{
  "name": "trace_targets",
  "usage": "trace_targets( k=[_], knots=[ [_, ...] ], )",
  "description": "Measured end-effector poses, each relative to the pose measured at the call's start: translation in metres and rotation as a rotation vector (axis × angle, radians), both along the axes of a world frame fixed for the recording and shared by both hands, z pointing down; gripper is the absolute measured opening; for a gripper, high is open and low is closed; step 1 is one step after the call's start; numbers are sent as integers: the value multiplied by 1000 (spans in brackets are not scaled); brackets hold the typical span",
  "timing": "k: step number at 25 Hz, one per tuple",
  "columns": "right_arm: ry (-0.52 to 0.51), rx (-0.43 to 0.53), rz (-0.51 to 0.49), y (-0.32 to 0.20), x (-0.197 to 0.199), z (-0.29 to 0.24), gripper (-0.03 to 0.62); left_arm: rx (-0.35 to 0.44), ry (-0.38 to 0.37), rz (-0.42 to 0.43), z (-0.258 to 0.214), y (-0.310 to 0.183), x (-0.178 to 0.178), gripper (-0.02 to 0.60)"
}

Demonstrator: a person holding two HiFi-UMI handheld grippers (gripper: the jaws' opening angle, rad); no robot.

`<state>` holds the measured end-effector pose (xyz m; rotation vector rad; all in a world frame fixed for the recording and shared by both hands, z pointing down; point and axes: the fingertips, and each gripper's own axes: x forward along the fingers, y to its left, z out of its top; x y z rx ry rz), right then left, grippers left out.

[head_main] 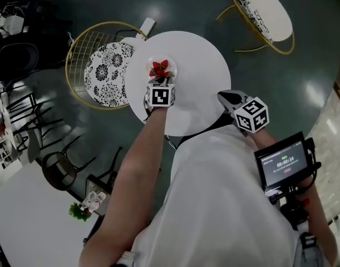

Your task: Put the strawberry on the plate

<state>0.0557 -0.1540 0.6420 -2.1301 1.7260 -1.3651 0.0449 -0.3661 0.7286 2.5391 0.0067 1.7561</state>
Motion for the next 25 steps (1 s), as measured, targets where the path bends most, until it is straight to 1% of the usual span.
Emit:
trace_targets(
  k=[9,16,18,22,25],
  knots=[
    [-4,0,9,2,0,2,5,0,12,6,0,1,5,86],
    [0,5,2,2,-1,1,5,27,67,28,-12,3,7,87],
    [6,6,-1,2,-11,0,5,19,90,33,-17,6,-2,104],
    [27,14,-3,-16,-49,-6,5,4,132,33,-29,-5,-42,104],
    [33,24,-7,-22,-49,-9,5,0,148,26,-36,-7,-48,104]
  ],
)
